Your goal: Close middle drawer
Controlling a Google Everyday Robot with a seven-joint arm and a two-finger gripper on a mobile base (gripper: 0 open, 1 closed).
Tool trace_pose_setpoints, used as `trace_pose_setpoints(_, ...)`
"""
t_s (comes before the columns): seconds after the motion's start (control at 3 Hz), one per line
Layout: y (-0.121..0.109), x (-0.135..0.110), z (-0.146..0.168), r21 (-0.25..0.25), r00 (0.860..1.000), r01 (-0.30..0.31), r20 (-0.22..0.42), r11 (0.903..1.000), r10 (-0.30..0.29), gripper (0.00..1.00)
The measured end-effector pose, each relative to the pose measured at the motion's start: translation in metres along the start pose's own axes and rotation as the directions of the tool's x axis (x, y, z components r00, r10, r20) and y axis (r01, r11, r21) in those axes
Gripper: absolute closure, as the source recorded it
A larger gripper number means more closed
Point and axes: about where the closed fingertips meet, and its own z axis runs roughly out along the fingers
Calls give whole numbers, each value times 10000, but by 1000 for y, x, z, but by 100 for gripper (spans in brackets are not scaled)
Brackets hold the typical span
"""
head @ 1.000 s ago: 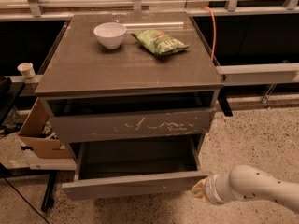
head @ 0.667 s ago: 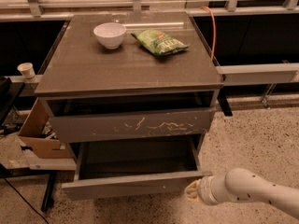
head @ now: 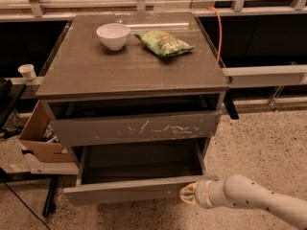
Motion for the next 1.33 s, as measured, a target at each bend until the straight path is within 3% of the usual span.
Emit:
trace_pose_setpoints(0.67, -25, 3, 30, 948, 9969, 762, 117, 9926, -776, 100)
trace_pose_setpoints(1.33, -54, 6, 48, 1467, 9933, 1142, 22, 9826, -1158, 100)
